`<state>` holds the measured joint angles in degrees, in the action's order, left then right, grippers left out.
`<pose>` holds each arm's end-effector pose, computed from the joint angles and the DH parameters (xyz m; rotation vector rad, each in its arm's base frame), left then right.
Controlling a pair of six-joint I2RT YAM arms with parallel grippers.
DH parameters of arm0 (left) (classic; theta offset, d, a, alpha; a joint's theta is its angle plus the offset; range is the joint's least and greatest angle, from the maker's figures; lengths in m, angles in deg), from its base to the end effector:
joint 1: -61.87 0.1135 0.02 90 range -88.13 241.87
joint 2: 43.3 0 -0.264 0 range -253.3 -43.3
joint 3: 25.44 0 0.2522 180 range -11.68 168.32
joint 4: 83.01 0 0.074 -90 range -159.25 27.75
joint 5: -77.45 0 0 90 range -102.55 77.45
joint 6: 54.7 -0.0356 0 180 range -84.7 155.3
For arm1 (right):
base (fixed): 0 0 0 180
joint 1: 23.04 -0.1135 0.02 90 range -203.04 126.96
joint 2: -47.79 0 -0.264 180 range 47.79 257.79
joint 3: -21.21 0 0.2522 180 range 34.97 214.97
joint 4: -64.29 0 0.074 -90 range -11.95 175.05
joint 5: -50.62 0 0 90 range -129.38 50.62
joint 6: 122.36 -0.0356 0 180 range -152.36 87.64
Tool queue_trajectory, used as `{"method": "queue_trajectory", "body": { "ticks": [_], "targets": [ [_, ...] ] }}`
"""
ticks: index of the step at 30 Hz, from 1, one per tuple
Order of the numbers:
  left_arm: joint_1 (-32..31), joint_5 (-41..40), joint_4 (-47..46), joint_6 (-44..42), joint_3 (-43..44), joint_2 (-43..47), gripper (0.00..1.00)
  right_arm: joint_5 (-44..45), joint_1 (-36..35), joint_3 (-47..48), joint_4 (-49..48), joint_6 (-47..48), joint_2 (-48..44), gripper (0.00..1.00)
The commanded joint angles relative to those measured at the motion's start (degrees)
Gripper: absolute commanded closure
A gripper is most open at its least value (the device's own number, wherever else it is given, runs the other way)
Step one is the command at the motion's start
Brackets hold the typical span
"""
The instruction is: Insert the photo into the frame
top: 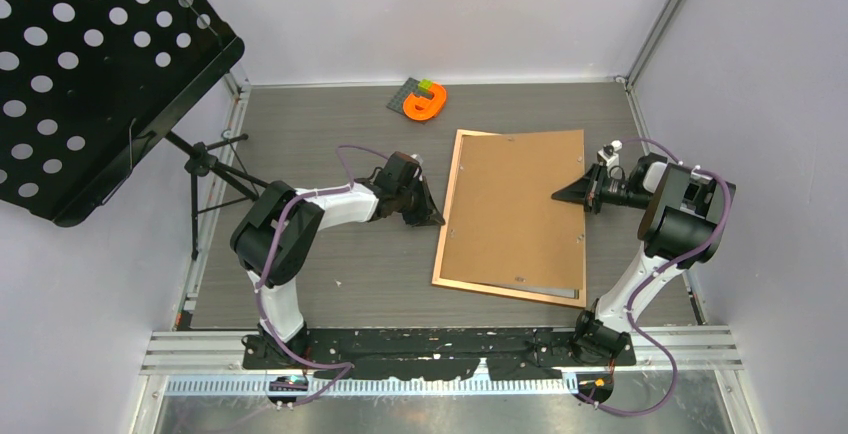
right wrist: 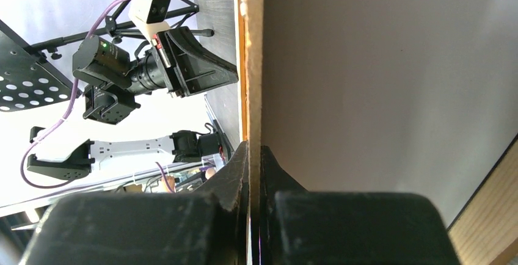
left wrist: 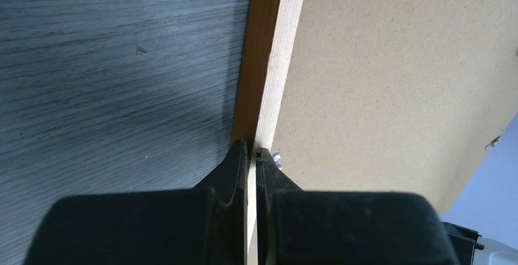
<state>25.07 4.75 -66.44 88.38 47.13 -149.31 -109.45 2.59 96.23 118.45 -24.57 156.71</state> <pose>0.2921 -0.2317 0.1455 -0.2330 2.6789 -0.9792 0.3010 -0.1073 0.1365 0.3319 2.2918 1.5436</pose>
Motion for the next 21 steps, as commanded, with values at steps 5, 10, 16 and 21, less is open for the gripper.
{"method": "queue_trajectory", "body": {
  "ticks": [5,10,16,21],
  "targets": [
    [-0.8,-3.7,6.0,-2.8,-0.5,-3.0,1.00,4.5,-1.3,0.6,-0.2,-0.7,2.1,0.94],
    [-0.8,-3.7,6.0,-2.8,-0.4,-3.1,1.00,6.8,-2.4,1.0,-2.0,-1.9,2.3,0.90],
    [-0.9,-3.6,6.0,-2.9,-0.3,-3.0,1.00,11.6,-2.9,1.4,-2.8,-2.0,1.2,0.65],
    [-0.8,-3.5,5.9,-3.0,-0.4,-2.8,1.00,16.9,-3.9,1.3,-3.5,-2.2,-1.7,0.46]
  ]
}}
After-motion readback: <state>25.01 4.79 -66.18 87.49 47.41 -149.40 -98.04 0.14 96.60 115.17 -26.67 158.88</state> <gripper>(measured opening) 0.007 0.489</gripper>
